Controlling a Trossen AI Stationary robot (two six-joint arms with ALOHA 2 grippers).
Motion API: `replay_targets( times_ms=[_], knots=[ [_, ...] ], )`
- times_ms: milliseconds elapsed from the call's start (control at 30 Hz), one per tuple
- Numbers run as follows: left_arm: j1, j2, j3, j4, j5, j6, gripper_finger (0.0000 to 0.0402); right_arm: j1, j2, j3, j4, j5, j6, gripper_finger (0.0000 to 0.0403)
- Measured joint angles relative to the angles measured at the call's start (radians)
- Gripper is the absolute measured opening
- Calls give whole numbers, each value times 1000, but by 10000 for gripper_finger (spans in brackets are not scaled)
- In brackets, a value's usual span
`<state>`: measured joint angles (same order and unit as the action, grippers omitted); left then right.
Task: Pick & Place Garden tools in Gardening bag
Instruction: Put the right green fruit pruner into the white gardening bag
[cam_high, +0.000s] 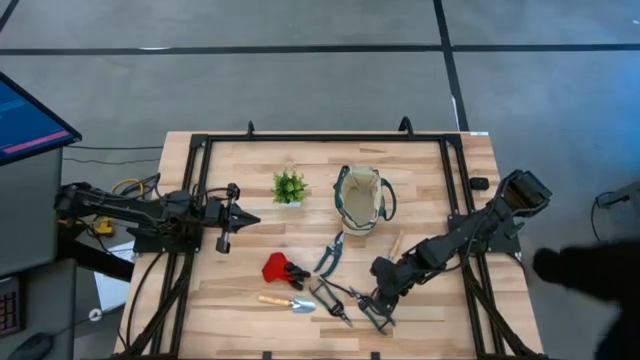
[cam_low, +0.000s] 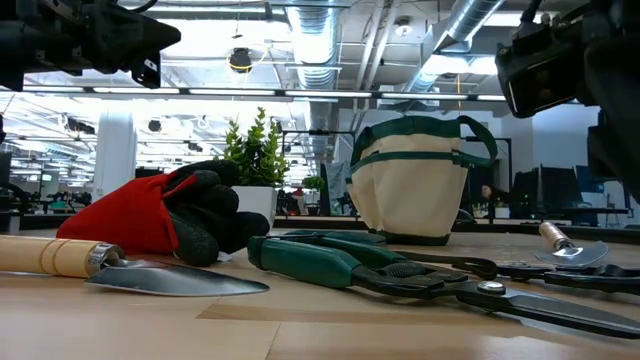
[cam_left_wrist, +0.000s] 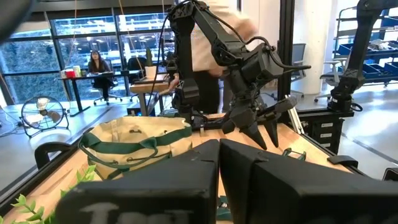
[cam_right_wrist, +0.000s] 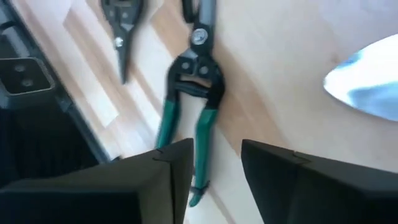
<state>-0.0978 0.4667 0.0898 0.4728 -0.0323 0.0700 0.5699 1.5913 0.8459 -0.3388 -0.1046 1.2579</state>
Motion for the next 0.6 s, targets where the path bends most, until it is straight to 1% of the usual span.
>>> replay_targets(
  times_ms=[267,500,600],
  knots=[
    [0,0,0,0,2,0,3,55,0,-1,6,61,45,109],
    [0,0,0,-1,2,0,3,102,0,0,38,140,156,108],
    [0,0,0,-1,2,0,3,130,0,6,26,183,192,108]
  ],
)
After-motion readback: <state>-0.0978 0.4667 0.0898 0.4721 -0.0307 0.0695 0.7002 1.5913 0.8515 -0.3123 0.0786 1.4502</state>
